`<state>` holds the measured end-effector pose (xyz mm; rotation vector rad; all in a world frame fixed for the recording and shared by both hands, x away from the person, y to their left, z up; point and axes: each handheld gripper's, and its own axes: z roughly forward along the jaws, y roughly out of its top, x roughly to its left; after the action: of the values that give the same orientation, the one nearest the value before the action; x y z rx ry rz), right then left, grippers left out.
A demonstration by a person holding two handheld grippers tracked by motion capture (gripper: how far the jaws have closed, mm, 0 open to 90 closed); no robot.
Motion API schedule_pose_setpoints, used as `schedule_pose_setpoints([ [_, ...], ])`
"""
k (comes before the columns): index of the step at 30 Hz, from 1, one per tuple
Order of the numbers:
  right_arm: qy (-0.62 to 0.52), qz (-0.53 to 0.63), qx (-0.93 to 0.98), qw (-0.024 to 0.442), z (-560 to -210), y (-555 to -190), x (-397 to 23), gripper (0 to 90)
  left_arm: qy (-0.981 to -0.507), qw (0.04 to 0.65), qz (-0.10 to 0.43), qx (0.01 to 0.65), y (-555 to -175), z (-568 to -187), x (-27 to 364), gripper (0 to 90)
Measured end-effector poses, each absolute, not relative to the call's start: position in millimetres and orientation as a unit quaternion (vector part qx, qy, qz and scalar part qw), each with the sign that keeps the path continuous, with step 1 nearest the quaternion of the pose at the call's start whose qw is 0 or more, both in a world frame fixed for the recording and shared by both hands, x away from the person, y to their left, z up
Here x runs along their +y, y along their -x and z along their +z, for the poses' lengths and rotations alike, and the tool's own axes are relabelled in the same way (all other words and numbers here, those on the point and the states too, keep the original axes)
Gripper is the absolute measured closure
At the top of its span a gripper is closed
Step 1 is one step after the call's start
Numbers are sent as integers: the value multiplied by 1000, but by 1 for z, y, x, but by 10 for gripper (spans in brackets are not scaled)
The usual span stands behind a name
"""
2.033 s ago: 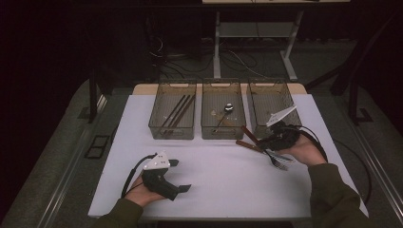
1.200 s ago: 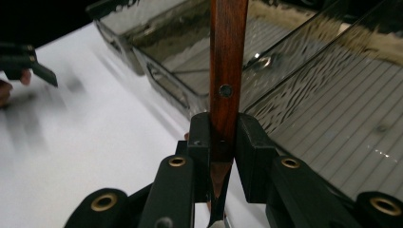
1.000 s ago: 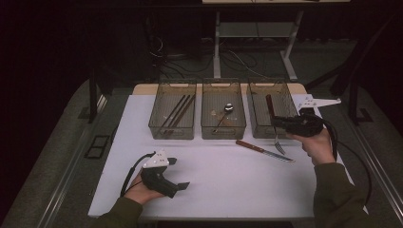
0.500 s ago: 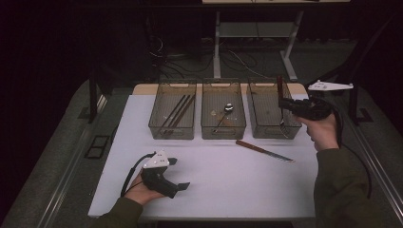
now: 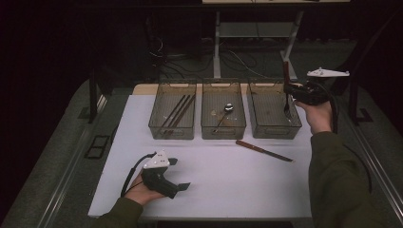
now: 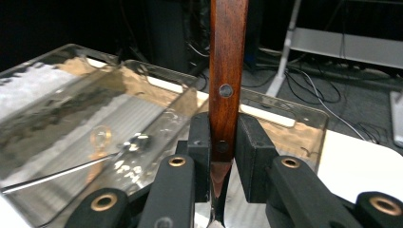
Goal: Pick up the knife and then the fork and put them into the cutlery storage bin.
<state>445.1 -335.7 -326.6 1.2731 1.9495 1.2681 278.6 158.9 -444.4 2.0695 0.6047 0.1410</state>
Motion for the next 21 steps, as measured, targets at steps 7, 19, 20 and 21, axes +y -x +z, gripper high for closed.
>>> schedule_pose_setpoints([
  [7,-486,417,731,237,-355,-462,-334,775,-845,472,56,246,-278,-444,158,0],
  [19,-492,381,757,197,-391,-464,-332,773,-847,469,55,243,-278,-445,158,0],
  [20,-491,376,762,193,-393,-464,-332,772,-848,468,55,242,-278,-445,158,0],
  [21,-490,371,766,188,-394,-465,-331,771,-848,468,55,242,-278,-445,157,0],
])
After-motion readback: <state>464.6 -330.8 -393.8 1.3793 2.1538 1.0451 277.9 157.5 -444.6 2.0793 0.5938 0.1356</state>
